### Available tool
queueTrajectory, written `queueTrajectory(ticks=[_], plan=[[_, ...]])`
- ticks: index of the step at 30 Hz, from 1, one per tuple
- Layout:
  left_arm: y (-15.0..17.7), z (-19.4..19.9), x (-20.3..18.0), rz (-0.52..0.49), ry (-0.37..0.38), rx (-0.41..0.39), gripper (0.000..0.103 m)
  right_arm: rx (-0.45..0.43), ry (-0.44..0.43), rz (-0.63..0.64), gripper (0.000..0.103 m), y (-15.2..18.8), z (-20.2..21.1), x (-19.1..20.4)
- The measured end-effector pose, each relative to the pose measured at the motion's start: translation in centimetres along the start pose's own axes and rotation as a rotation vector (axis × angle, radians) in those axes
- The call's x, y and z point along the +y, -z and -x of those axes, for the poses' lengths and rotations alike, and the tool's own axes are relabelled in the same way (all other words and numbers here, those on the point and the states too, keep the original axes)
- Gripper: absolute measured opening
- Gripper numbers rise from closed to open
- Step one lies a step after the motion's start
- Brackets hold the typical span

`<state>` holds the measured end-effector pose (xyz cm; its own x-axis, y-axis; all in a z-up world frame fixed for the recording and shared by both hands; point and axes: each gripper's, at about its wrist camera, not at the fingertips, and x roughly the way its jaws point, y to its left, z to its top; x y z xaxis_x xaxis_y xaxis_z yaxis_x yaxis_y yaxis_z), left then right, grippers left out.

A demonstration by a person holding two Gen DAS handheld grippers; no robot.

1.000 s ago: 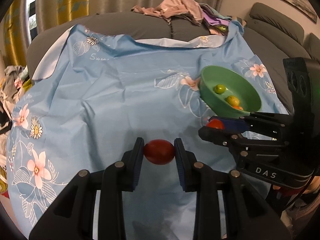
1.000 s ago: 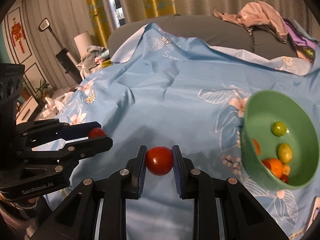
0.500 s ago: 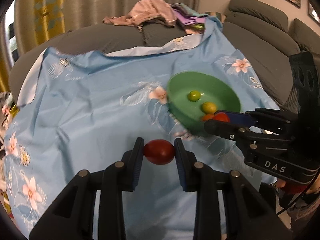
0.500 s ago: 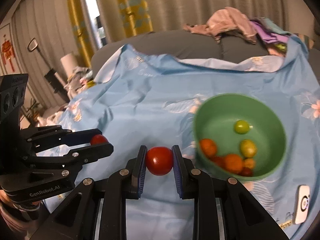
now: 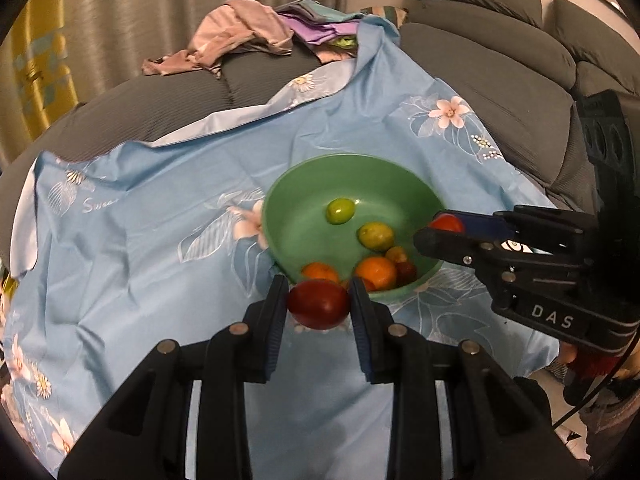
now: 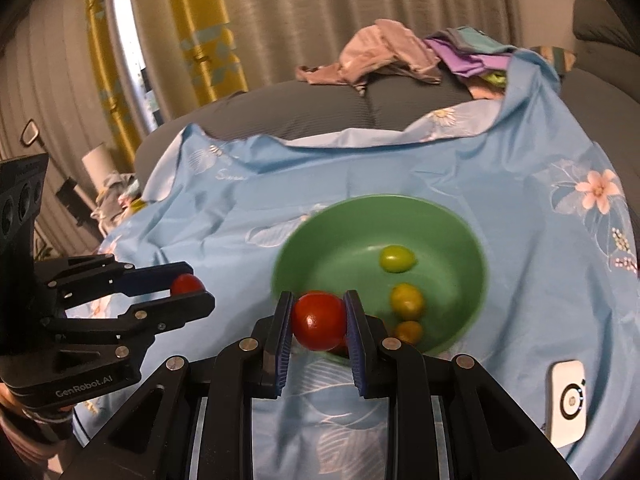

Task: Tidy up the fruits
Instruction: 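Carry both red cherry tomatoes into the green bowl and lower them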

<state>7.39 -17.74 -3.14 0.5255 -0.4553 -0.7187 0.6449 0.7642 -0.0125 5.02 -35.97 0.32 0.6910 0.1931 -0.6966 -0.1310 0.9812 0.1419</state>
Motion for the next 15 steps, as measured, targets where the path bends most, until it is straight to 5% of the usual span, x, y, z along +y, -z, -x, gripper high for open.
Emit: queueTrajectory(ticks=[15], plan=[[-3.5,-5.9,-3.1,-0.064,0.055,0.056,0.031,0.046,0.067,-0.043,0.027,-0.4,-1.4,-5.0]])
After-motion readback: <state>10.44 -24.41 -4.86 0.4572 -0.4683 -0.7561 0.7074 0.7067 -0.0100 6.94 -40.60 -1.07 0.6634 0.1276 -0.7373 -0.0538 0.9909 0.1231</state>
